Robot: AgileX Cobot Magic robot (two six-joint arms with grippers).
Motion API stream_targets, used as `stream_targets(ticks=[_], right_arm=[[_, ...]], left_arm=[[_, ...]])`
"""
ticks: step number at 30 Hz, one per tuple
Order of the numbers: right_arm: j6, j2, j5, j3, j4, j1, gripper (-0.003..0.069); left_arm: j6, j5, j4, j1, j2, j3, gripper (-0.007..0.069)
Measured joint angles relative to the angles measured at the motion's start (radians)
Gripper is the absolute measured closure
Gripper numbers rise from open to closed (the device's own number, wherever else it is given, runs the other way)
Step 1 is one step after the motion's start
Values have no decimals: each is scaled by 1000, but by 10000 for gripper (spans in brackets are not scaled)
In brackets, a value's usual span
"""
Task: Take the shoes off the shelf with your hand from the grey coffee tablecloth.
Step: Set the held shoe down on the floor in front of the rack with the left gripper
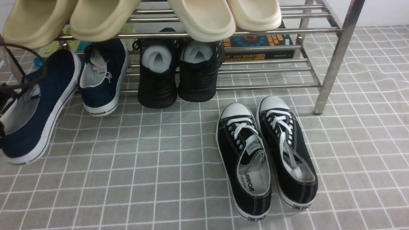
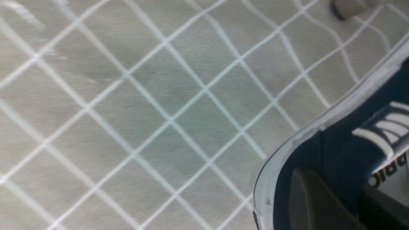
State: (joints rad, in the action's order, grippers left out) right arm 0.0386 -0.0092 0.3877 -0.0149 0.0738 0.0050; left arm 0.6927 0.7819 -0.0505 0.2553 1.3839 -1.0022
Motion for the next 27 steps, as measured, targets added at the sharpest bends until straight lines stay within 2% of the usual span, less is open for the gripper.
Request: stream_targets(ticks=[4,7,12,20,25,27], right_arm=[[0,0,0,0,0,0,445],[0,0,0,0,0,0,442],[0,0,0,0,0,0,435],[0,0,0,0,0,0,428],[0,0,0,0,0,0,423],[0,0,0,0,0,0,421]], left_arm=[[86,37,-103,-1,-73,102,575],[127,42,-123,0,-109,178,575],[210,-42,-135,0,-140,339,575],[223,-125,-151,0,-103,403,567],[186,-118,-173,0,-96,389,501],[148,-63,-184,0,-96,331,412]])
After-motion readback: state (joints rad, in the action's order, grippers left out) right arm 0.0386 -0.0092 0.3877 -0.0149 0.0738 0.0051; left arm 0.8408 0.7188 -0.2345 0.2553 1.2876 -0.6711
